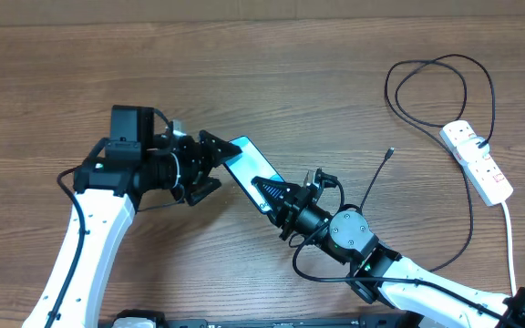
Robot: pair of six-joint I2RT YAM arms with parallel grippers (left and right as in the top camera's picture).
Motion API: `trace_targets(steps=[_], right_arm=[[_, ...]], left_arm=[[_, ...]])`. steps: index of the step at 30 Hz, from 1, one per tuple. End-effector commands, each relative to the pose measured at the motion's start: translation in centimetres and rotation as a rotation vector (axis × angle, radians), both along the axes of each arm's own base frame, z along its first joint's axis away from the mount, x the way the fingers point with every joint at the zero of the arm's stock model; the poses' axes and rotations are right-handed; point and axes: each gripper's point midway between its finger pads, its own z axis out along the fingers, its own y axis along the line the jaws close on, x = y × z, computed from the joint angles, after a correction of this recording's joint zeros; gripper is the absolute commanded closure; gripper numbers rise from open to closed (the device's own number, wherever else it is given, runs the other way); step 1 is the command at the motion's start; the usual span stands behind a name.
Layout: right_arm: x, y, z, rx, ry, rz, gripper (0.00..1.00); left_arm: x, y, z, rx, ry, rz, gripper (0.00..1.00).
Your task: Plug charger to phone and switch on socket
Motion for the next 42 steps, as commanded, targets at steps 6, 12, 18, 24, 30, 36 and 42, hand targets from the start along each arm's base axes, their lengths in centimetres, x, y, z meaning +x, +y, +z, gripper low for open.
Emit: trace_targets(steps=[6, 12, 18, 24, 30, 36, 42], right_arm=[[0.5, 1.3, 2.4, 0.043, -0.038, 0.013, 0.96], [0.3, 2.7, 2.9, 0.051, -0.044, 0.038, 0.96], [0.3, 2.7, 2.7, 0.047, -0.04, 0.04, 0.96], [0.2, 2.8, 2.6, 0.074, -0.001, 0.046, 0.96], [0.2, 2.8, 2.6, 0.077, 0.003, 0.046, 0.96], [0.2, 2.8, 2.6, 0.077, 0.003, 0.046, 0.96], [0.1, 2.8, 2.6, 0.077, 0.003, 0.05, 0.91]], left_arm=[[0.1, -2.1, 0.7, -0.049, -0.004, -0.025, 0.28], [0.1, -2.2, 0.7, -0.051, -0.005, -0.03, 0.46], [0.1, -2.2, 0.7, -0.055, 0.009, -0.018, 0.65], [0.1, -2.2, 0.7, -0.062, 0.028, -0.003, 0.81], [0.1, -2.2, 0.7, -0.074, 0.062, 0.025, 0.95], [0.1, -2.2, 0.7, -0.085, 0.092, 0.049, 0.96], [0.4, -2.2, 0.9, -0.1, 0.113, 0.078, 0.96]])
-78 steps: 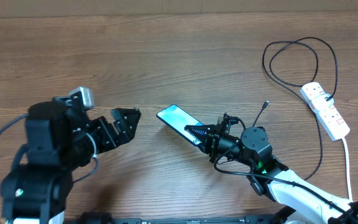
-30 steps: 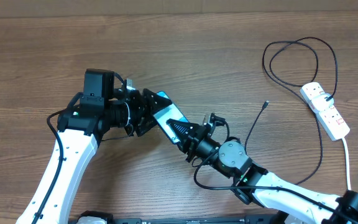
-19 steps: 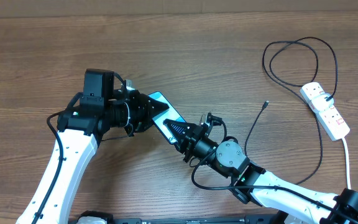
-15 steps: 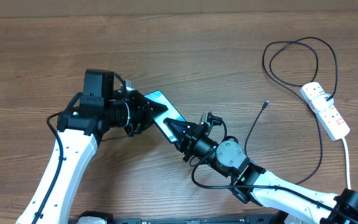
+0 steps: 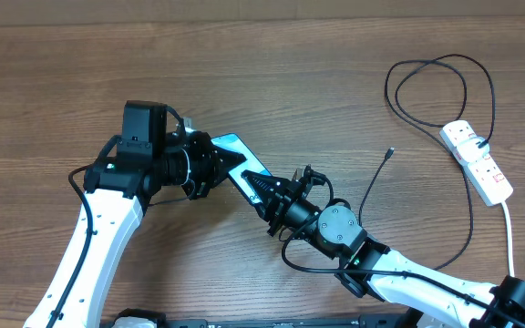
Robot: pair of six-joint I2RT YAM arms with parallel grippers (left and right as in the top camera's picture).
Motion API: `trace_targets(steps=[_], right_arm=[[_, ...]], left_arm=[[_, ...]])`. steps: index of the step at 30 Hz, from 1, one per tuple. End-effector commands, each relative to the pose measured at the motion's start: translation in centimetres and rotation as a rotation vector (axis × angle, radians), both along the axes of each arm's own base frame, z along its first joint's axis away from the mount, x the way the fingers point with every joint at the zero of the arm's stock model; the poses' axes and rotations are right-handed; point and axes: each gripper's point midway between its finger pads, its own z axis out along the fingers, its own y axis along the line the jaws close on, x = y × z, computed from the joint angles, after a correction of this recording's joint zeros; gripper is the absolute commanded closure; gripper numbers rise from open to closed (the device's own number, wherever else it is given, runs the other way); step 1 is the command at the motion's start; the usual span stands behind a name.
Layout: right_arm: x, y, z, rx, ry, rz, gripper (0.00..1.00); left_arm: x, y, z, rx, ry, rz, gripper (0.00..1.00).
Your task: Plug charger to phone and switch on socket
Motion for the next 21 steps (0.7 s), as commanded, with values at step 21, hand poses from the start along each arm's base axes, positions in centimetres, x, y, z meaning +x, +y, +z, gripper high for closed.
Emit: trace_targets(steps=[21], right_arm=[[-0.7, 1.1, 2.5, 0.015, -0.104, 0.055, 0.59]], left_arm=[[2.6, 1.4, 0.0, 0.063, -0.1, 0.068, 0.96]])
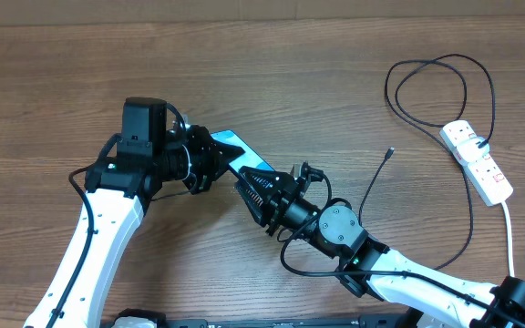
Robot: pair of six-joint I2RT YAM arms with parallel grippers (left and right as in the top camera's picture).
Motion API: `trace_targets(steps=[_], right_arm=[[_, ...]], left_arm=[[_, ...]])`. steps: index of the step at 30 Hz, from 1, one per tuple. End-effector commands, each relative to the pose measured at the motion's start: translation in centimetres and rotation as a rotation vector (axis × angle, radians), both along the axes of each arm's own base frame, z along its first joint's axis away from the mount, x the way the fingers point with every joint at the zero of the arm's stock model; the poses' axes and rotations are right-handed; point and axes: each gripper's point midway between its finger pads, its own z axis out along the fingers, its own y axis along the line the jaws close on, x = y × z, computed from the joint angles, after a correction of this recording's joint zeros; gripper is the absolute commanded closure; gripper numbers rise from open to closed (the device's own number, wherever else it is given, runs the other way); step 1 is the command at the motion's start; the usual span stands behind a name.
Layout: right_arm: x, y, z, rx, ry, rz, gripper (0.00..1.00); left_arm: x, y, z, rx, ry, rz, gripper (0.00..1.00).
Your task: Plug charger to phone and switch on socket
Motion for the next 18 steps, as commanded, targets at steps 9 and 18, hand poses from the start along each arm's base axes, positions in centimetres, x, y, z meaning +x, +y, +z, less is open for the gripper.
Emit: trace_targets(steps=[9, 18], right_arm=[[-0.4, 0.3, -3.5, -0.154, 0.061, 0.023, 0.16], [0.3, -1.3, -7.2, -0.74, -0.492, 0.089, 0.0]], left_arm=[[1.1, 4.8, -2.7, 0.358, -0.267, -0.163, 0.96], [-2.1, 3.7, -3.7, 0.275, -0.25, -0.357, 0.96]])
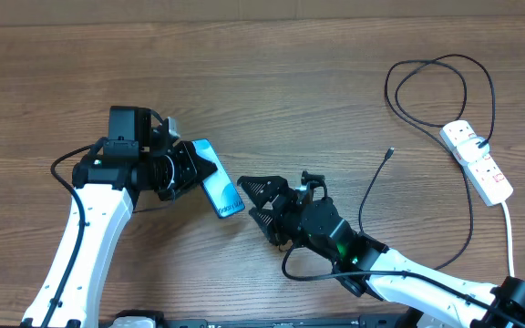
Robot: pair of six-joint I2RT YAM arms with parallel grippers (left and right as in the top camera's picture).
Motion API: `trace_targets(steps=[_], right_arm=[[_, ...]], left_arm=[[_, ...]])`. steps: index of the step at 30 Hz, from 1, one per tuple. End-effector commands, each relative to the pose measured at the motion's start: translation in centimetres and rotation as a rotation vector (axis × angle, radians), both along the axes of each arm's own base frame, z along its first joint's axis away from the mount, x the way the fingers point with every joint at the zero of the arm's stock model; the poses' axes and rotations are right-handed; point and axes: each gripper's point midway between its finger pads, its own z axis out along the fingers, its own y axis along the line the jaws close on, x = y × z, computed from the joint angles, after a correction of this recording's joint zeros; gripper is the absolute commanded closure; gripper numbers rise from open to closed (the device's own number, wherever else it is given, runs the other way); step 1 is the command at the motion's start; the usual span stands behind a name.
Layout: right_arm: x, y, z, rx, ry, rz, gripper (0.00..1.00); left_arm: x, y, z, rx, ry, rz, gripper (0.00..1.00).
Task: Plug charger to phone and switch on socket
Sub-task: 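Open the right gripper and withdraw it from the plug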
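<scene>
The phone (221,185), with a blue screen, lies slanted on the wooden table (272,82) left of centre. My left gripper (200,166) is shut on its upper left end. Just right of the phone's lower end, my right gripper (257,203) stands open with nothing between its fingers. The black charger cable (470,228) loops from the white socket strip (478,161) at the far right. Its free plug tip (390,152) rests on the table, right of the right gripper. The strip's switches are too small to read.
A white cord (510,239) runs from the socket strip toward the front right edge. The right arm's own black wiring (292,264) loops beneath its wrist.
My right gripper was closed around the phone's lower right end; now it is open and off it. The left gripper has shifted left with the phone, which now lies more steeply.
The phone was first held between both grippers near the table's centre, the right one on its lower end. Both then stood further left, still on the phone. Now only the left gripper holds it and the right is open beside it. Cable and strip have not moved.
</scene>
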Motion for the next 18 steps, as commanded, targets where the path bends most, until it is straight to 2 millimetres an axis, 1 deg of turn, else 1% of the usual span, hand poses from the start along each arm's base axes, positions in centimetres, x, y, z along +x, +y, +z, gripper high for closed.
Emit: trace_targets(steps=[1, 3, 6, 8, 10, 12, 13, 16, 18], right_arm=[[1.2, -0.8, 0.6, -0.271, -0.373, 0.108, 0.0], [1.8, -1.9, -0.2, -0.32, -0.342, 0.096, 0.01], [3.0, -4.4, -1.3, -0.431, -0.252, 0.068, 0.01], [3.8, -6.2, -1.3, -0.523, -0.234, 0.062, 0.0], [4.7, -8.3, -1.1, -0.627, -0.2, 0.029, 0.01], [5.4, -11.3, -0.8, -0.743, -0.125, -0.045, 0.0], [5.6, -12.5, -0.7, -0.785, -0.096, -0.072, 0.0], [6.0, -17.1, -0.4, -0.931, 0.005, -0.153, 0.0], [6.4, -19.3, -0.6, -0.988, 0.024, -0.164, 0.0]], left_arm=[[-1.0, -1.6, 1.1, -0.08, -0.053, -0.15, 0.96], [-1.8, -2.1, 1.2, -0.104, -0.046, -0.19, 0.96], [-2.7, -2.4, 1.3, -0.119, -0.048, -0.247, 0.96], [-3.1, -2.4, 1.2, -0.117, -0.038, -0.258, 0.96], [-3.2, -2.4, 1.2, -0.119, -0.034, -0.259, 0.96], [-3.2, -2.4, 1.2, -0.119, -0.037, -0.259, 0.96], [-3.2, -2.4, 1.2, -0.119, -0.037, -0.259, 0.96], [-3.1, -2.4, 1.2, -0.12, -0.036, -0.256, 0.96], [-3.1, -2.4, 1.2, -0.12, -0.038, -0.257, 0.96]])
